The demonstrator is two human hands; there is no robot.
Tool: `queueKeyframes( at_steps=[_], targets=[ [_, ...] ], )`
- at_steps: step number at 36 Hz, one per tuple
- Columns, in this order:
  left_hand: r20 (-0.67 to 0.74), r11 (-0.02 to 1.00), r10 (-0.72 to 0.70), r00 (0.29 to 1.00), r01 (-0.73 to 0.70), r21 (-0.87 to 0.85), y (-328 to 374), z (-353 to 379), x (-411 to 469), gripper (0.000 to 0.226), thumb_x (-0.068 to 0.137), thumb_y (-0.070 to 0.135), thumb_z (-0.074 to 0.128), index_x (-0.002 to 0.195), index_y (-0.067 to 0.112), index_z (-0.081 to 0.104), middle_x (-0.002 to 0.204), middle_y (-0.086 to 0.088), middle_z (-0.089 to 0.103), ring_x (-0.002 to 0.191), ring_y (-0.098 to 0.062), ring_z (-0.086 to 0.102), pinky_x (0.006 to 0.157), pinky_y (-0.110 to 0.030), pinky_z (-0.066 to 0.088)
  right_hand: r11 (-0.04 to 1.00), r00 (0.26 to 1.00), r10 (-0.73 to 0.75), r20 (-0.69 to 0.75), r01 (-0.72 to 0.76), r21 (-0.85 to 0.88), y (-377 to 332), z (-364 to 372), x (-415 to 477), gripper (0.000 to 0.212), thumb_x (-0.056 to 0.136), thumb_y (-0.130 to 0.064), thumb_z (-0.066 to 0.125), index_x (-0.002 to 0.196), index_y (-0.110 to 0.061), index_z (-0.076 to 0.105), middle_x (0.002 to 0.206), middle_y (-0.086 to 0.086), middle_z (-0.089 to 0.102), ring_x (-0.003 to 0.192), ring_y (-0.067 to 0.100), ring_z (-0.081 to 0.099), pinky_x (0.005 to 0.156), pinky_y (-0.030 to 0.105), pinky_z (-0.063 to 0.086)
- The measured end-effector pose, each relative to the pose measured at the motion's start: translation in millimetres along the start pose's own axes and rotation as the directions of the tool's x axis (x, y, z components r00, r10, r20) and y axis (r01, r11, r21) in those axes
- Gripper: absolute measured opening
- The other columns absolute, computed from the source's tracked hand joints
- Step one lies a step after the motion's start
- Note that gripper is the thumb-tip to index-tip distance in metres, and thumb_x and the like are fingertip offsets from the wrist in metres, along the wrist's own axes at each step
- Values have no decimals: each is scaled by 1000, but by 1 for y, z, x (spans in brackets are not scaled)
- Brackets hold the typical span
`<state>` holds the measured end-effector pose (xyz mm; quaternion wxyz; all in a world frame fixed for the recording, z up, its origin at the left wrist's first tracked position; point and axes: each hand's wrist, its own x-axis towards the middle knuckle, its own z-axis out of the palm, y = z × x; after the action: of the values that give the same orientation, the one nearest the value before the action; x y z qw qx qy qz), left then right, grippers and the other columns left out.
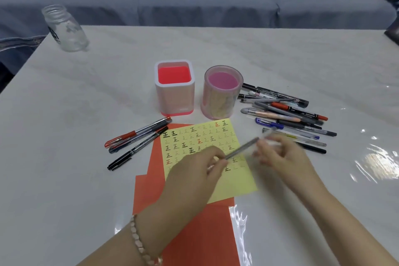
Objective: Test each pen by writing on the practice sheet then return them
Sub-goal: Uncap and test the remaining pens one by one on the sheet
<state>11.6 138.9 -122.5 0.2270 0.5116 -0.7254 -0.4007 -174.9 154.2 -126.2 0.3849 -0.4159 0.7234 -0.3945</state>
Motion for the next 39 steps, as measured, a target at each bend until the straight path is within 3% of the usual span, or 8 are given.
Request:
queueKeyframes(
  at_steps=[3,6,13,21,26,30,35,39],
  targets=[
    [-93,999,-53,994,53,-10,-7,-3,0,10,93,31,51,86,38,54,79,18,61,76,0,56,73,-24,47,860,956,-254,-144,155,-487,12,-24,24,19,81,-20,70,99,-16,66,90,1,67,81,17,60,71,23,43],
    [-174,996,-63,983,73,51,-16,-11,-5,11,93,32,51,85,39,51,81,25,58,79,8,53,66,-10,39,652,959,-264,-100,101,-751,26,-37,39,20,80,-8,66,100,-10,70,102,11,67,98,34,57,78,39,44],
    [-331,918,5,944,127,376,-52,-37,-18,8,92,29,52,90,31,60,86,16,57,84,-11,55,62,-24,36,544,965,-260,-16,133,-829,32,-36,48,17,83,-8,64,100,-6,64,99,15,63,98,36,53,77,39,40],
    [-403,739,128,906,184,648,-104,-64,-19,35,79,33,41,74,12,69,75,-4,60,69,-31,55,61,-31,32,458,965,-245,97,204,-865,26,-32,46,20,90,-18,57,104,-6,65,103,12,61,102,32,50,79,36,39],
    [-422,736,117,899,206,644,-111,-67,-17,35,78,31,40,83,10,68,77,-7,61,71,-32,54,61,-32,36,756,894,-440,84,420,-502,-8,-7,17,8,90,-14,55,88,-22,53,80,-9,53,74,7,50,63,15,33],
    [-390,840,148,909,93,535,-94,-58,-13,40,77,38,43,96,13,68,93,-5,63,90,-20,47,75,-33,37,946,947,-320,32,317,66,-37,22,-8,13,92,-9,51,82,-18,51,67,-4,58,55,0,52,57,9,41],
    [-240,995,98,966,-90,43,-42,-45,-22,23,83,50,45,105,42,51,110,29,49,108,12,40,91,-1,26,851,980,-148,130,60,522,-51,50,-24,12,94,-11,43,87,-7,51,60,-2,66,54,4,60,57,15,51],
    [-179,982,175,968,-184,-32,-23,-33,-32,16,83,53,44,99,52,48,100,25,58,100,8,50,83,-6,36,763,981,-113,160,-17,646,-54,63,-33,15,94,-14,42,86,-7,51,60,-1,64,55,6,60,57,16,52]
  ],
)
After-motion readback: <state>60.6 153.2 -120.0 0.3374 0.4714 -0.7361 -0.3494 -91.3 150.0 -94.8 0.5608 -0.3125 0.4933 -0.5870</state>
